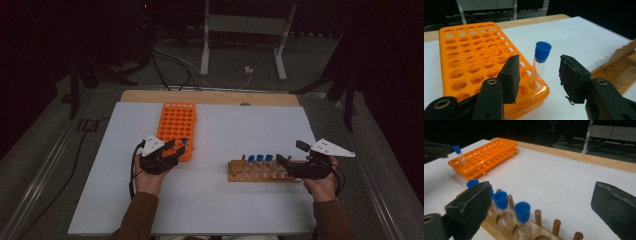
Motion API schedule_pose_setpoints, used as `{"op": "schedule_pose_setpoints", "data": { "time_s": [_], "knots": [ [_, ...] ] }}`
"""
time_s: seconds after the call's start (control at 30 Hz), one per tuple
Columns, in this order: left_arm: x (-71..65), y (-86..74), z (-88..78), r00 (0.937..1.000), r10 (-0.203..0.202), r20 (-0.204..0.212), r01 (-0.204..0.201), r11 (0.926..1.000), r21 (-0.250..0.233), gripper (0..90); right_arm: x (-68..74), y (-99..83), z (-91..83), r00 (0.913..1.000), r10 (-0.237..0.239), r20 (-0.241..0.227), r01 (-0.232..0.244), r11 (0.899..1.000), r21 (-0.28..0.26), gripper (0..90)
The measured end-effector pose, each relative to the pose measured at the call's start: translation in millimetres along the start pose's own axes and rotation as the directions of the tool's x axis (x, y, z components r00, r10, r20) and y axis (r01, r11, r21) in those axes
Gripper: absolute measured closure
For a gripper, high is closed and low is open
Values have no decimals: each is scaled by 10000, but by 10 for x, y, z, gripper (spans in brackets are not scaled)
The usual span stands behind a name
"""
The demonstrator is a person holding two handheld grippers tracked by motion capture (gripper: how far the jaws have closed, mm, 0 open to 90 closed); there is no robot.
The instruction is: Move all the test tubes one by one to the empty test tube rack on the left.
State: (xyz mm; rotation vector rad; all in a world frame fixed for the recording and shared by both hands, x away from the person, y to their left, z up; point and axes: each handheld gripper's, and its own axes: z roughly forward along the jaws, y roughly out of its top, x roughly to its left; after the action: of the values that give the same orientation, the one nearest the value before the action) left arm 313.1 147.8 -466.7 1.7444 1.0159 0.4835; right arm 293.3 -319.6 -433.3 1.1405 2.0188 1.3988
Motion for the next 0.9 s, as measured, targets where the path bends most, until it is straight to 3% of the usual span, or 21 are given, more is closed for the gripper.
{"op": "schedule_pose_setpoints", "data": {
  "time_s": [0.2,0.37,0.6,0.9],
  "knots": [
    [17,11,-181,9982,-293,-516,279,9992,-287,187,-15,-69,-4,10000,25,-93,-23,9999,169,100],
    [40,-8,-256,9961,-378,-797,338,9982,-503,9,-1,-104,-14,9998,-68,-175,72,9996,269,157],
    [64,-40,-310,9951,-347,-925,286,9973,-674,6,-20,-196,1,9996,-231,-152,239,9982,541,254],
    [63,-61,-309,9947,-389,-955,330,9975,-626,6,60,-278,99,9934,-983,-595,1047,9877,1160,630]
  ]
}}
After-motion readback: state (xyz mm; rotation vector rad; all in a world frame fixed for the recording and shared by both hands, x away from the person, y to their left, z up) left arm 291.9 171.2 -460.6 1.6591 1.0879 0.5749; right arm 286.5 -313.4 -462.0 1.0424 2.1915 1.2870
